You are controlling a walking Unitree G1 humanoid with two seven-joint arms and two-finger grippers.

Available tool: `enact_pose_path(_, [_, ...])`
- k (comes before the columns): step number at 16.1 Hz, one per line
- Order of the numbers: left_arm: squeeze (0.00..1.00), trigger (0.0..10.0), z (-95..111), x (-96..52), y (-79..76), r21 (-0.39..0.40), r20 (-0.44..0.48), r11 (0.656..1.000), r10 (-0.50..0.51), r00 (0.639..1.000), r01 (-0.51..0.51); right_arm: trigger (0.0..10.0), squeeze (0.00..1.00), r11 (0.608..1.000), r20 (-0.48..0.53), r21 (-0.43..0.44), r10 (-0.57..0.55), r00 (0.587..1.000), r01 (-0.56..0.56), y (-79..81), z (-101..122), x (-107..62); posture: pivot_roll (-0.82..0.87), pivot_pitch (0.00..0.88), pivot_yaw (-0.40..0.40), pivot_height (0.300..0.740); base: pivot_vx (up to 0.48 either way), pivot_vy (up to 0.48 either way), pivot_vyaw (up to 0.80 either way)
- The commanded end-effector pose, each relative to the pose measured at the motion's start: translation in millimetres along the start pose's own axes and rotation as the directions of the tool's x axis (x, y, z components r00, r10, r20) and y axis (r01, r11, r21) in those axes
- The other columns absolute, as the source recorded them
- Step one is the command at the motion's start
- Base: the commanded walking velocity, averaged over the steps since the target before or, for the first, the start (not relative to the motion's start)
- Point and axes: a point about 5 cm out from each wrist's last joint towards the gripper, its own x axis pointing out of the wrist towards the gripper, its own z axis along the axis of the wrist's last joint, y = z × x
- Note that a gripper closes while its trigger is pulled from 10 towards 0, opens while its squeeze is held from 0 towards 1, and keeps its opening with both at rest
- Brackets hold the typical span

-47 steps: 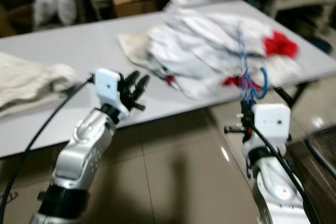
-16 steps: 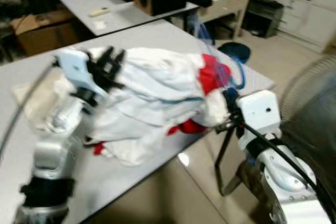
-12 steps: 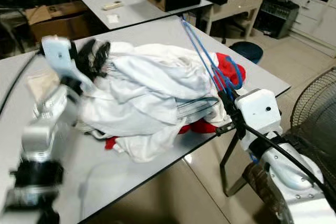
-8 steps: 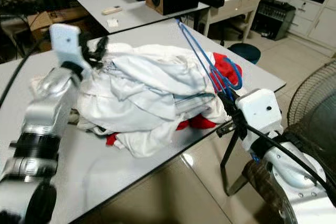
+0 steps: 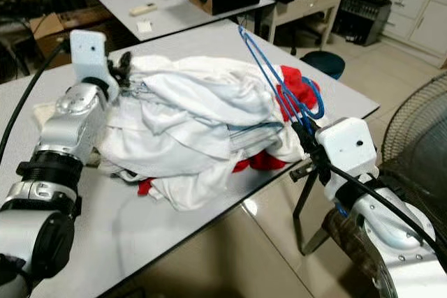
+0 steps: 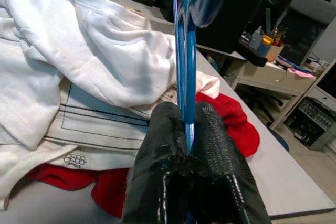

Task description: Hang hanger

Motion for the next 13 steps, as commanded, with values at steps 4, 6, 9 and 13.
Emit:
enact_pose_path(4, [0.00, 10.0, 5.9, 4.9, 5.3, -0.015, 0.003, 1.000, -0.002, 1.000, 0.002, 10.0, 0.00, 1.000, 0.025, -0.016, 0.017, 1.000, -0.016, -1.7, 4.4, 1.8, -0.16, 0.000, 0.059, 0.740, 0.000, 0.000, 0.00])
enact_pose_path(6, [0.00, 9.5, 2.9, 4.7, -4.9, -0.071, -0.009, 0.994, -0.085, 0.996, 0.084, 10.0, 0.00, 1.000, 0.025, -0.018, 0.017, 1.000, -0.016, -2.1, 4.4, 2.6, -0.16, 0.000, 0.060, 0.740, 0.000, 0.000, 0.00])
enact_pose_path(9, [0.00, 10.0, 4.3, 3.5, -8.4, -0.107, -0.009, 0.986, -0.133, 0.991, 0.131, 10.0, 0.00, 1.000, 0.024, -0.021, 0.012, 1.000, -0.012, -3.3, 4.2, 1.6, -0.17, 0.000, 0.064, 0.740, 0.000, 0.000, 0.00])
enact_pose_path(13, [0.00, 10.0, 8.3, -3.3, -1.6, -0.133, 0.028, 0.950, -0.281, 0.959, 0.282, 10.0, 0.00, 1.000, 0.024, -0.021, -0.001, 1.000, 0.002, -5.7, 4.3, 0.0, -0.17, 0.000, 0.073, 0.740, 0.000, 0.000, 0.00])
